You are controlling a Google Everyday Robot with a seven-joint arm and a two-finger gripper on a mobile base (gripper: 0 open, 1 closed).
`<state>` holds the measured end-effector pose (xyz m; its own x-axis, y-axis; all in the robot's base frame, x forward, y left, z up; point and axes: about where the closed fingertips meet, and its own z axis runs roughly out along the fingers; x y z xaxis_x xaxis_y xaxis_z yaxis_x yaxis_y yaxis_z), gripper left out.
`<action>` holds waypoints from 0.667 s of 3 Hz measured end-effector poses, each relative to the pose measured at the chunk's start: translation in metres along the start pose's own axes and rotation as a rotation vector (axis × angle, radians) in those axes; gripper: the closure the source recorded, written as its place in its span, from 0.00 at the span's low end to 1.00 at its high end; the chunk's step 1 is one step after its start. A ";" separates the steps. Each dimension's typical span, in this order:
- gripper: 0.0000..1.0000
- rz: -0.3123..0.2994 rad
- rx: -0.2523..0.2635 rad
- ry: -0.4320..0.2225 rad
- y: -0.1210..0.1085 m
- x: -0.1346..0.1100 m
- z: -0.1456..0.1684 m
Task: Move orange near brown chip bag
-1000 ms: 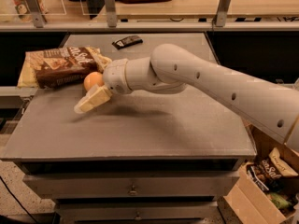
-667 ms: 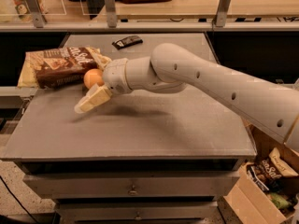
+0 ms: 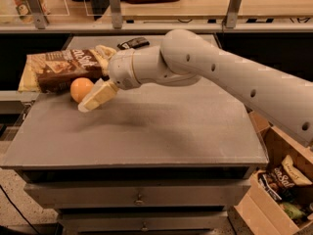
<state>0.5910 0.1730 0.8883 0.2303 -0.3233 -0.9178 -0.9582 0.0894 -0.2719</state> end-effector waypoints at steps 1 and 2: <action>0.00 -0.047 0.014 0.036 -0.015 -0.034 -0.028; 0.00 -0.047 0.014 0.036 -0.016 -0.034 -0.029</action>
Offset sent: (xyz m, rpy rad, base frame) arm 0.0067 -0.0331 0.0660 -0.0599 -0.0620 -0.0260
